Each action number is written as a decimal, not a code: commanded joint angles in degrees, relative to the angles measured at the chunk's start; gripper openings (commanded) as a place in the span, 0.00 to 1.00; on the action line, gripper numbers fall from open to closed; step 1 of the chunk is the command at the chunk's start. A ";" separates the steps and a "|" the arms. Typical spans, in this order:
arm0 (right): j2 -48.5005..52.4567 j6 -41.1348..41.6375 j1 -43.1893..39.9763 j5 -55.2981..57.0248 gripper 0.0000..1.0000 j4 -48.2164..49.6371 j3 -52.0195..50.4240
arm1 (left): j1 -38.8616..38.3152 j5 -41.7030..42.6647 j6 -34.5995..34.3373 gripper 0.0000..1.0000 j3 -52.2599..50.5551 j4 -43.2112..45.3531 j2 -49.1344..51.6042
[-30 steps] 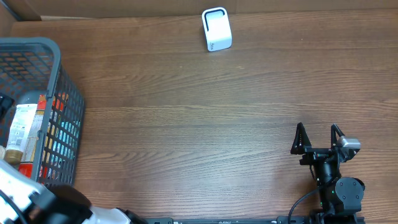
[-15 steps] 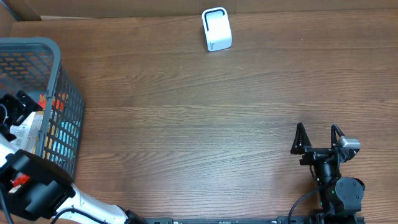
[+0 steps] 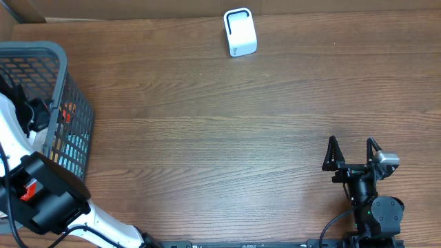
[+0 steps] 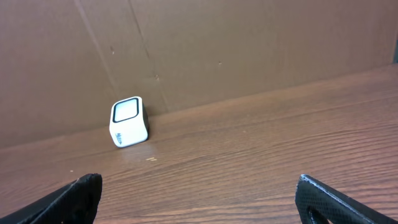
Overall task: Scan the item barcode
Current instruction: 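Move the left gripper over the basket and reach down inside, then grasp the red-and-clear spaghetti pack with the left gripper and lift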
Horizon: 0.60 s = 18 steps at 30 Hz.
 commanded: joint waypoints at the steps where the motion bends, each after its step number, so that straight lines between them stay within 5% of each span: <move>1: -0.68 -0.07 0.00 0.55 1.00 0.20 -0.61 | 0.35 -4.63 2.60 1.00 -3.50 2.67 0.35; 10: -0.68 -0.07 0.00 0.55 1.00 0.20 -0.61 | 0.37 -5.03 15.13 1.00 -12.02 17.90 0.35; 18: -0.68 -0.07 0.00 0.55 1.00 0.20 -0.61 | 0.37 -2.43 17.97 1.00 -17.42 23.74 0.35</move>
